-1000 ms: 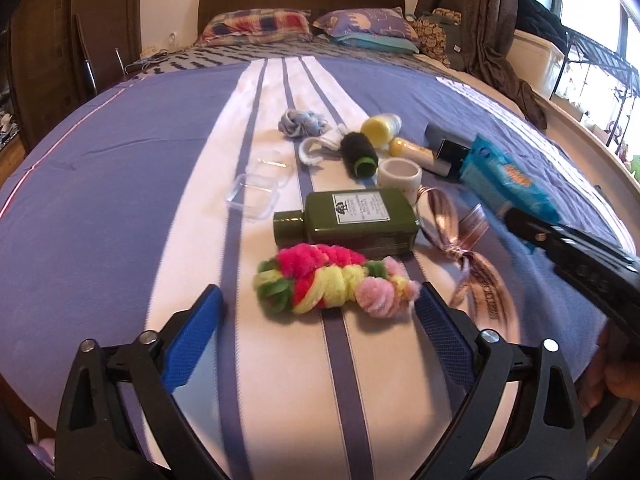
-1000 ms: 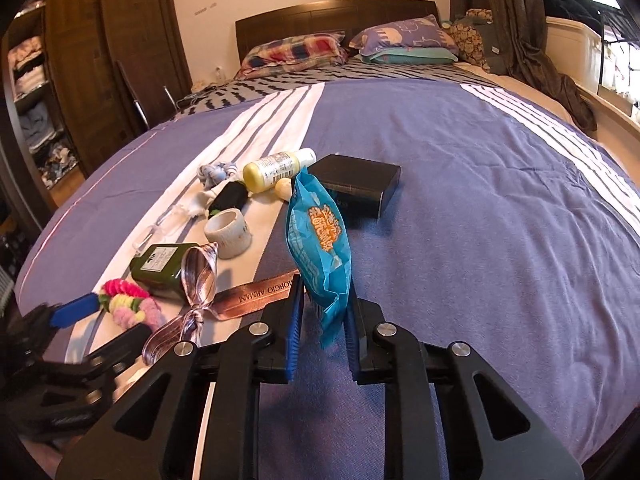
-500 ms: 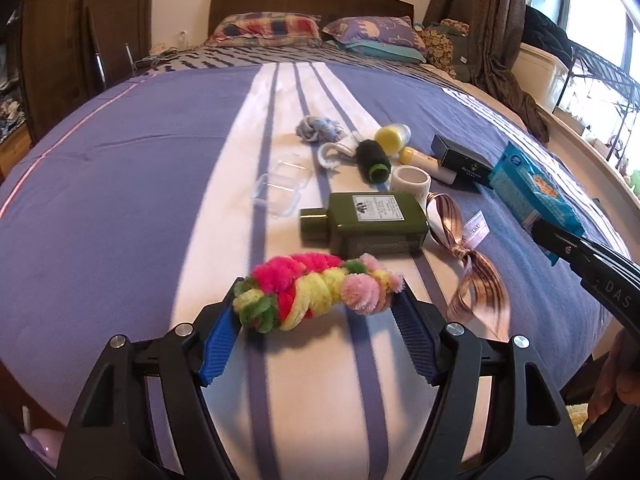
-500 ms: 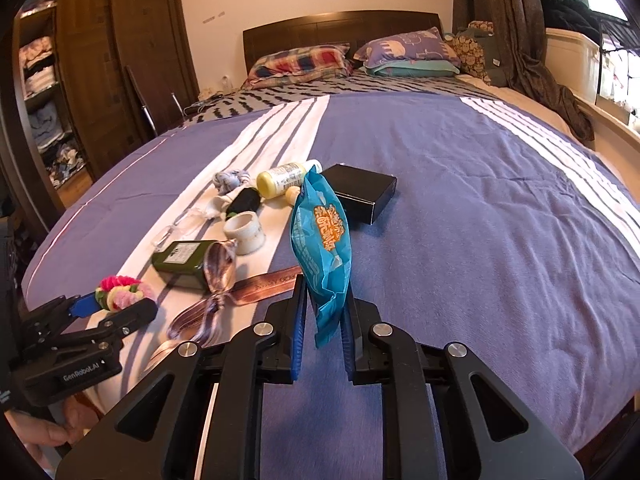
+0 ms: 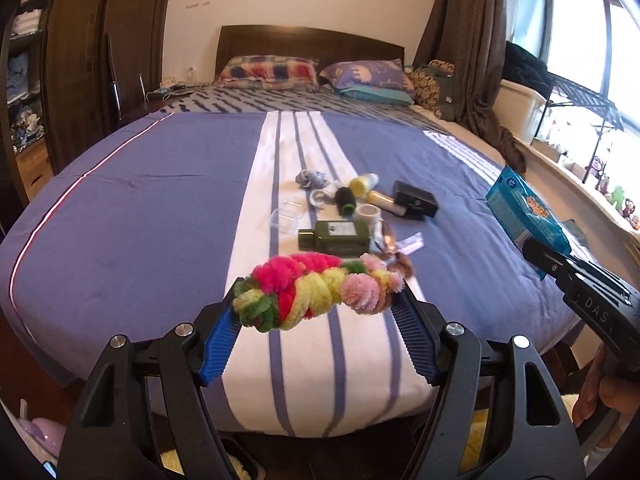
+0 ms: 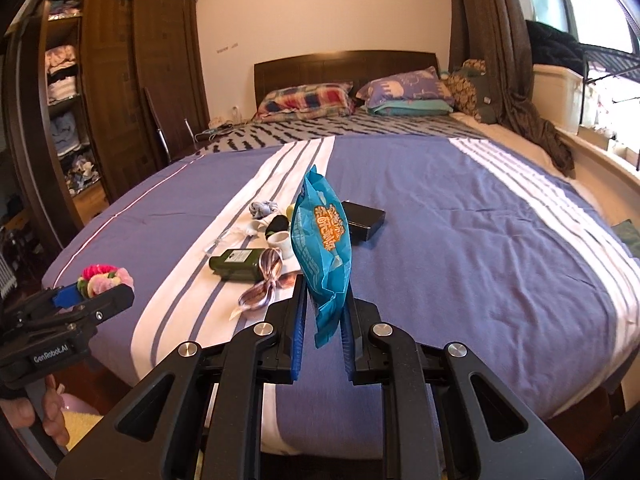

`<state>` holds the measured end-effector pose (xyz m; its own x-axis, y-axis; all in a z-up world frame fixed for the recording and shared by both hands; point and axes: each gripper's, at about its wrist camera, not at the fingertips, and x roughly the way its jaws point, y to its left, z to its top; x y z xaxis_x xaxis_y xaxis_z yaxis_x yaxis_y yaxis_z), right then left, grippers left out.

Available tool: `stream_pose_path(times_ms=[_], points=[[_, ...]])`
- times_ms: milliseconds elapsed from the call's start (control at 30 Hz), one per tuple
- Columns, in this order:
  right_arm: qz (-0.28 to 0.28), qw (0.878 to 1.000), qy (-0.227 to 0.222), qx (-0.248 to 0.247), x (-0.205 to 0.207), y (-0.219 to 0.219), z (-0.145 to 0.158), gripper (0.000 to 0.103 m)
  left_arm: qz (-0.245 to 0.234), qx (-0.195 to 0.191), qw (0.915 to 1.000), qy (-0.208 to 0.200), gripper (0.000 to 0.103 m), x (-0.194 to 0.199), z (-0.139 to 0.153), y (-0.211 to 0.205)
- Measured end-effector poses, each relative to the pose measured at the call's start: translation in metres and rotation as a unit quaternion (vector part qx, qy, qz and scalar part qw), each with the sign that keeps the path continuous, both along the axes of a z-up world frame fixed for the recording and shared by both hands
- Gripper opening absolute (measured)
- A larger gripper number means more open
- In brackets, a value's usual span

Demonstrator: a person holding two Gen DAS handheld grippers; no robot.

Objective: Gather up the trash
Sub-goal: 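Carry the wrapper and braid in both tools down to the black trash bin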

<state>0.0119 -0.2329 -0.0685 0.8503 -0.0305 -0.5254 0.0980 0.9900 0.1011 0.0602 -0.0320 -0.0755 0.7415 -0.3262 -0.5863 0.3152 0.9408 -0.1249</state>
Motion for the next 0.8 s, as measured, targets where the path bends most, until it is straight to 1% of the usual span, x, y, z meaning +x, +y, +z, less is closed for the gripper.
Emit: stream_pose_path(times_ms=[167, 300, 367, 467, 567, 733, 800], points=[[-0.01, 1.0, 0.001, -0.009, -0.035, 0.001, -0.002, 0.017, -0.005, -0.001, 0.9999, -0.009, 0.068, -0.03, 0.003, 0.0], [-0.023, 1.0, 0.01, -0.019, -0.06, 0.002, -0.011, 0.017, -0.007, 0.003, 0.9999, -0.013, 0.068, -0.055, -0.003, -0.002], [-0.02, 0.999, 0.016, -0.021, -0.07, 0.004, -0.018, 0.017, -0.008, 0.004, 0.9999, -0.014, 0.068, -0.068, -0.009, -0.003], [-0.008, 0.999, 0.036, -0.024, -0.079, 0.011, -0.035, 0.017, -0.011, 0.006, 0.9999, -0.009, 0.068, -0.083, -0.023, -0.005], [0.007, 0.998, 0.058, -0.017, -0.085, 0.016, -0.053, 0.017, -0.015, 0.01, 0.9998, 0.004, 0.068, -0.093, -0.043, -0.009], [0.024, 0.994, 0.102, -0.012, -0.09, 0.026, -0.087, 0.017, -0.026, 0.03, 0.9984, 0.04, 0.068, -0.104, -0.086, -0.015], [0.03, 0.992, 0.126, -0.011, -0.09, 0.028, -0.105, 0.017, -0.028, 0.03, 0.9974, 0.059, 0.068, -0.102, -0.102, -0.014]])
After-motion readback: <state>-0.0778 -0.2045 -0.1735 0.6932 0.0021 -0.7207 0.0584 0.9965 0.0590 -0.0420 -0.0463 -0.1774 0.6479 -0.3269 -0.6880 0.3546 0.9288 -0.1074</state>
